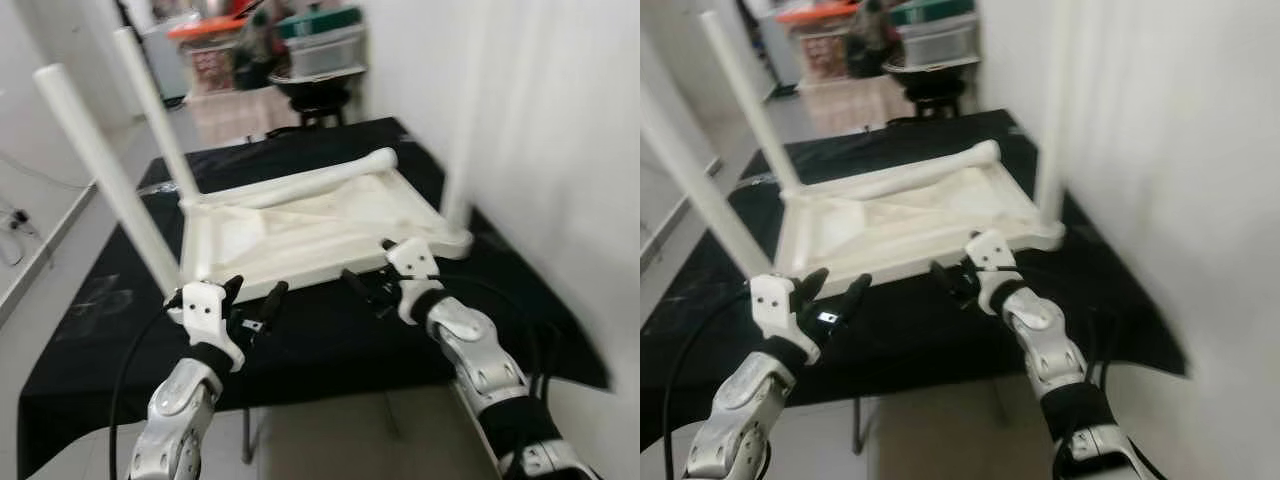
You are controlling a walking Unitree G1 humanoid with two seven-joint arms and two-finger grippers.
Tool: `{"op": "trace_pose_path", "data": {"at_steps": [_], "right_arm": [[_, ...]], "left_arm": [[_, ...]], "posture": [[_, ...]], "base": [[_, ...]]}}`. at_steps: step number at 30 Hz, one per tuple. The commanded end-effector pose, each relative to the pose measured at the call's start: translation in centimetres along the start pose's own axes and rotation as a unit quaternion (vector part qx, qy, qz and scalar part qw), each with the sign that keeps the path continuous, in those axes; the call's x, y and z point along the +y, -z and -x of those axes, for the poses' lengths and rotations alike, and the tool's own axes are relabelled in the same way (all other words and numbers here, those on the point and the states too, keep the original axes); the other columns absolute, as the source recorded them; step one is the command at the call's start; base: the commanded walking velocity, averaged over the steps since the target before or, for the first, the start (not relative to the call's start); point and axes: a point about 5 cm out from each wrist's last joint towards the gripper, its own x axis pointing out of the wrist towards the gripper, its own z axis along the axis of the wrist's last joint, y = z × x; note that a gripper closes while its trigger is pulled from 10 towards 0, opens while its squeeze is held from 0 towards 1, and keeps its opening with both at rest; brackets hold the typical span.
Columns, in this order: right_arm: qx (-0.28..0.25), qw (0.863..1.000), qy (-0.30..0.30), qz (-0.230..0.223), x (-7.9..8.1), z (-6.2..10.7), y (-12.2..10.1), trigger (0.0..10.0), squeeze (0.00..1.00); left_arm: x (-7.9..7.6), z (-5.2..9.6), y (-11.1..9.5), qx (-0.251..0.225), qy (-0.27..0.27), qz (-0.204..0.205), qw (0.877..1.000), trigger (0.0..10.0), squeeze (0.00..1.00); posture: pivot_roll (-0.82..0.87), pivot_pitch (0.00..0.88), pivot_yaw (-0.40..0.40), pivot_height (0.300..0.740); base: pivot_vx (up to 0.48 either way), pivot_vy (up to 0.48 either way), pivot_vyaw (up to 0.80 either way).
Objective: Building children table
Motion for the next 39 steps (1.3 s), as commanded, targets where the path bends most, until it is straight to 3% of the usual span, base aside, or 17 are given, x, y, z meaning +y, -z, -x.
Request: {"op": "trace_pose_path", "data": {"at_steps": [1,2,9,12,16,18,19,23,25,26,28,29,30,32,36,38,39], "right_arm": [[0.013,1.0,0.004,0.004,-0.4,0.4,0.6,10.0,0.0],[0.016,1.0,0.002,0.024,-0.3,0.3,0.6,10.0,0.0],[0.029,0.999,-0.033,0.022,0.3,0.1,0.8,10.0,0.0],[0.055,0.996,-0.051,0.047,0.4,0.0,1.0,10.0,0.0],[0.093,0.988,-0.091,0.081,-0.3,0.5,1.3,10.0,0.0],[0.11,0.984,-0.103,0.091,-1.1,0.8,1.3,10.0,0.0],[0.126,0.981,-0.108,0.099,-2.4,1.3,1.0,10.0,0.0],[0.126,0.981,-0.108,0.099,-2.4,1.3,1.0,10.0,0.0],[0.185,0.966,-0.138,0.113,-5.6,2.5,0.1,10.0,0.0],[0.185,0.966,-0.138,0.113,-5.6,2.5,0.1,10.0,0.0],[0.244,0.943,-0.193,0.119,-7.4,3.2,-0.5,10.0,0.0],[0.244,0.943,-0.193,0.119,-7.4,3.2,-0.5,10.0,0.0],[0.267,0.929,-0.224,0.128,-7.7,3.5,-0.4,10.0,0.0],[0.303,0.913,-0.238,0.134,-8.4,4.0,0.1,10.0,0.0],[0.326,0.908,-0.23,0.126,-9.2,4.2,0.2,10.0,0.0],[0.362,0.891,-0.242,0.128,-10.4,4.8,-0.2,10.0,0.0],[0.362,0.891,-0.242,0.128,-10.4,4.8,-0.2,10.0,0.0]], "left_arm": [[0.0,0.0,-0.2,-0.003,-0.001,-0.003,1.0,10.0,0.0],[0.1,0.1,-0.1,-0.003,-0.003,-0.003,1.0,10.0,0.0],[0.0,0.3,0.1,0.002,-0.006,0.0,1.0,10.0,0.0],[-0.3,0.3,0.3,0.007,0.005,0.012,1.0,10.0,0.0],[-1.4,0.7,1.0,0.034,0.05,0.013,0.998,10.0,0.0],[-2.1,1.1,1.5,0.053,0.079,0.014,0.995,10.0,0.0],[-2.9,1.7,2.3,0.079,0.113,0.011,0.99,10.0,0.0],[-2.9,1.7,2.3,0.079,0.113,0.011,0.99,10.0,0.0],[-4.5,3.3,3.8,0.127,0.18,0.015,0.975,10.0,0.0],[-4.5,3.3,3.8,0.127,0.18,0.015,0.975,10.0,0.0],[-5.3,4.1,4.5,0.151,0.211,0.022,0.965,10.0,0.0],[-5.3,4.1,4.5,0.151,0.211,0.022,0.965,10.0,0.0],[-5.4,4.3,4.6,0.156,0.219,0.025,0.963,10.0,0.0],[-5.6,4.5,4.7,0.162,0.228,0.024,0.96,10.0,0.0],[-5.7,4.6,4.8,0.165,0.233,0.021,0.958,10.0,0.0],[-5.7,4.6,4.8,0.163,0.231,0.025,0.959,10.0,0.0],[-5.7,4.6,4.8,0.163,0.231,0.025,0.959,10.0,0.0]], "posture": [[-0.14,0.0,0.092,0.74],[-0.14,0.0,0.092,0.74],[-0.14,0.0,0.091,0.74],[-0.14,0.0,0.094,0.74],[-0.14,0.0,0.093,0.74],[-0.14,0.0,0.09,0.74],[-0.14,0.0,0.083,0.74],[-0.14,0.0,0.083,0.74],[-0.14,0.0,0.072,0.74],[-0.14,0.0,0.072,0.74],[-0.13,0.0,0.07,0.74],[-0.13,0.0,0.07,0.74],[-0.13,0.0,0.069,0.74],[-0.12,0.0,0.065,0.74],[-0.12,0.0,0.063,0.74],[-0.12,0.0,0.058,0.74],[-0.12,0.0,0.058,0.74]], "base": [[0.311,0.0,0.8],[0.307,0.0,0.8],[0.297,0.0,0.11],[0.0,0.0,0.0],[0.0,0.0,0.0],[0.0,0.0,0.0],[0.0,0.0,0.0],[0.0,0.0,0.0],[0.0,0.0,0.0],[0.0,0.0,0.0],[0.0,0.0,0.0],[0.0,0.0,0.0],[0.0,0.0,0.0],[0.0,0.0,0.0],[0.0,0.0,0.0],[0.0,0.0,0.0],[0.0,0.0,0.0]]}}
